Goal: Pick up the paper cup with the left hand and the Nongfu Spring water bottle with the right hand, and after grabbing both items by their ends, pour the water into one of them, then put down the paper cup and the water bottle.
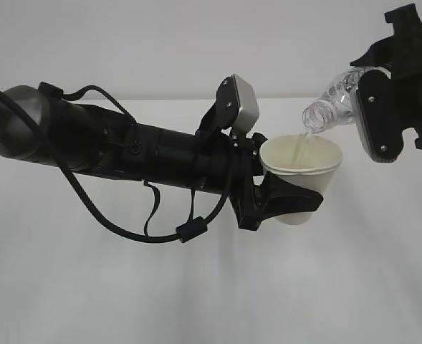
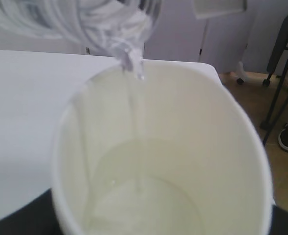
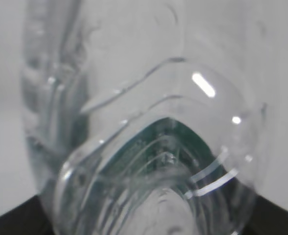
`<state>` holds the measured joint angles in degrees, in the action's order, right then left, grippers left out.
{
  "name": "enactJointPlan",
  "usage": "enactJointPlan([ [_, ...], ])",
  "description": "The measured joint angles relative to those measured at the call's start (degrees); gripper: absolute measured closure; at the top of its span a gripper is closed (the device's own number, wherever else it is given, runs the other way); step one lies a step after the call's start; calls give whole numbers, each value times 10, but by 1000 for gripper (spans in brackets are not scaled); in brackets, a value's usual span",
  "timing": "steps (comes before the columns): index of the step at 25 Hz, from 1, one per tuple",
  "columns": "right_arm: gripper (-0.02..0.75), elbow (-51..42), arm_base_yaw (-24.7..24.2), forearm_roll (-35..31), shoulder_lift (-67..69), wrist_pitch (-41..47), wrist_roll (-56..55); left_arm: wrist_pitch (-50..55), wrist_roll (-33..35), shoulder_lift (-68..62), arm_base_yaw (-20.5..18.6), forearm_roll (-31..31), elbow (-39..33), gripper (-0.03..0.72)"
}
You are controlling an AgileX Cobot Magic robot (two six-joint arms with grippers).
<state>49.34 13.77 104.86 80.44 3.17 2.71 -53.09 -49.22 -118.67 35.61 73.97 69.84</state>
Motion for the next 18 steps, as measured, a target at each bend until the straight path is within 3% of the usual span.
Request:
enactJointPlan([
  [18, 291, 0, 0, 0, 0, 1, 3, 0, 0, 0, 0, 0, 0, 250],
])
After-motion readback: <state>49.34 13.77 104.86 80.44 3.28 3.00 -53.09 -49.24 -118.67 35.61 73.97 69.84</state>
